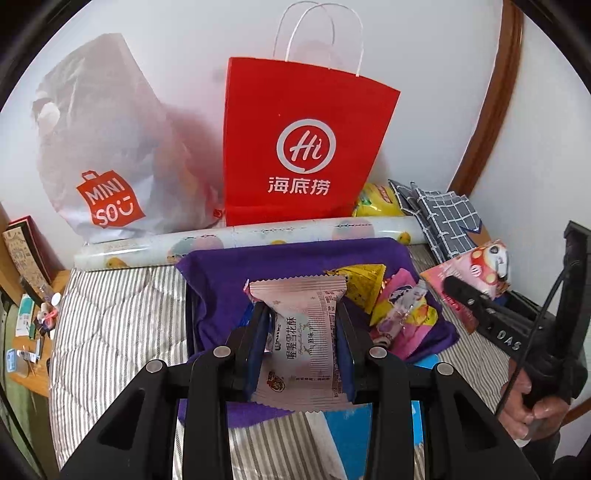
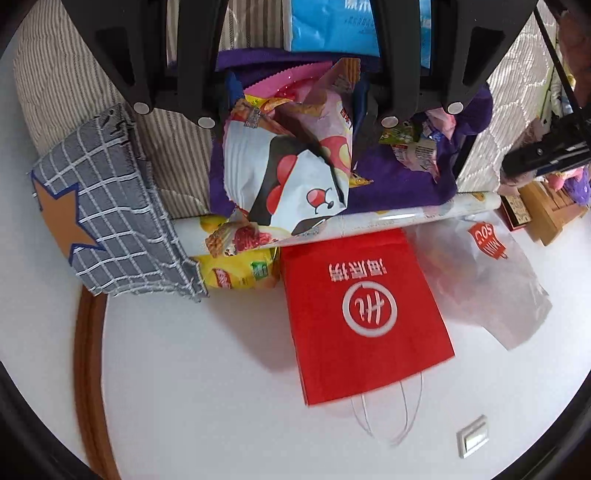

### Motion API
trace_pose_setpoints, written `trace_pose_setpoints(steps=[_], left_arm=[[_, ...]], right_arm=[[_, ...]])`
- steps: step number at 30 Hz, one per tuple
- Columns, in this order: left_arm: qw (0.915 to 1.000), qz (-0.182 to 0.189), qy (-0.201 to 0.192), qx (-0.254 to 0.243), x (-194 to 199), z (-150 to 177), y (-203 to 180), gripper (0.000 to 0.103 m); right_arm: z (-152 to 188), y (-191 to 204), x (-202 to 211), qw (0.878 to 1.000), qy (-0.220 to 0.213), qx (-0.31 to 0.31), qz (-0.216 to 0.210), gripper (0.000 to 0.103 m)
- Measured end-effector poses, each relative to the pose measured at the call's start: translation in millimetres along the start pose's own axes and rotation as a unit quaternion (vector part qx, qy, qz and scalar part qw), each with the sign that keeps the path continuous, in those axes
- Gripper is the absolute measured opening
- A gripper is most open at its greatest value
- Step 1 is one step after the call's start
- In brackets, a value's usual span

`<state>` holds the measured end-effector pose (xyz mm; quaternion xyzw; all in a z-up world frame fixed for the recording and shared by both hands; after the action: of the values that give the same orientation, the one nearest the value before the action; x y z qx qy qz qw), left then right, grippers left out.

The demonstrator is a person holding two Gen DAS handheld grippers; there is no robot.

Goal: Organize snacks
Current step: 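Carry the panda bag and pink pastry packet over the purple towel with both tools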

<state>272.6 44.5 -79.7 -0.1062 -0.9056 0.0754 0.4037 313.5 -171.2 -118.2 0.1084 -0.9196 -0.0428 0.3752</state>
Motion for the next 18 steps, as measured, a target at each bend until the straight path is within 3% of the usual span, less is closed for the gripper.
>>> trace_pose_setpoints(steps=[18], left_arm=[[0.9996, 0.011, 0.023, 0.009, -39, -18, 17, 0.034]], right_arm=[[-7, 8, -57, 0.999, 0.043, 0.01, -0.007, 0.043]])
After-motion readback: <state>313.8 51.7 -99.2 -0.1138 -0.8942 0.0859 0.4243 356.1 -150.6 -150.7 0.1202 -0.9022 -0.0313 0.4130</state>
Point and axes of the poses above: each gripper's, at about its wrist camera, not at the fingertips, and x roughly against the way its jaws point, y to its left, z to its underside, the point moved 4 cm from there along -x, roughly the way its jaws point, and after that the axes turned 5 degrees about z, right-handed, at the moved point
